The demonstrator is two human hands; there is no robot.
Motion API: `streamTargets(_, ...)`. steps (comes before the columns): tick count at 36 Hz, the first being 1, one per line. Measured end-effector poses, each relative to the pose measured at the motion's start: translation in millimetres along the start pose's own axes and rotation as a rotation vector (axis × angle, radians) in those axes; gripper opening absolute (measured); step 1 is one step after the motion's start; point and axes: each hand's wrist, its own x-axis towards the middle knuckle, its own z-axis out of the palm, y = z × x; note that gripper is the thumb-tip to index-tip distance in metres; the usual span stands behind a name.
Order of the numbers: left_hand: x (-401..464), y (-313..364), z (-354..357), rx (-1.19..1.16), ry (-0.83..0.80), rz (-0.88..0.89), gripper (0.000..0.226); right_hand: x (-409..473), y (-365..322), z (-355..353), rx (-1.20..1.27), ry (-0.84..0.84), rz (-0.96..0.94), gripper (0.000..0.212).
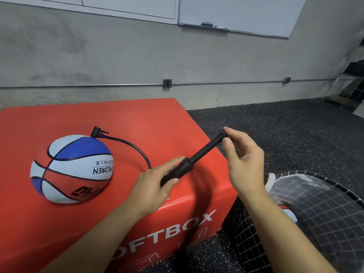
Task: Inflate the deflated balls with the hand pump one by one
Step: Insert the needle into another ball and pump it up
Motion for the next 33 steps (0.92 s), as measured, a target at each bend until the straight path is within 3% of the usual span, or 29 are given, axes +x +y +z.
streamTargets(10,0.1,-9.6,-4.9,-0.155,0.034,-0.034,0.071,-20.5,5.8,42.9,-0.009,-0.136,-0.042,0.025)
streamTargets(21,1.7,-7.0,-7.0,-0.15,0.04,-0.019,0.073,-31.8,15.1,48.2,-0.052,-0.218,0.025,0.027)
streamTargets(26,2.9,-3.7,-4.5,-0.06,-0.008,0.004,0.065,-30.5,13.0,32.7,-0.054,-0.208,0.039,0.028)
streamTargets(33,2.0,-0.8,-0.9,0.036,-0.042,0.022,0.068,-3.5,4.6,-6.4,0.005,-0.06,0.029,0.034)
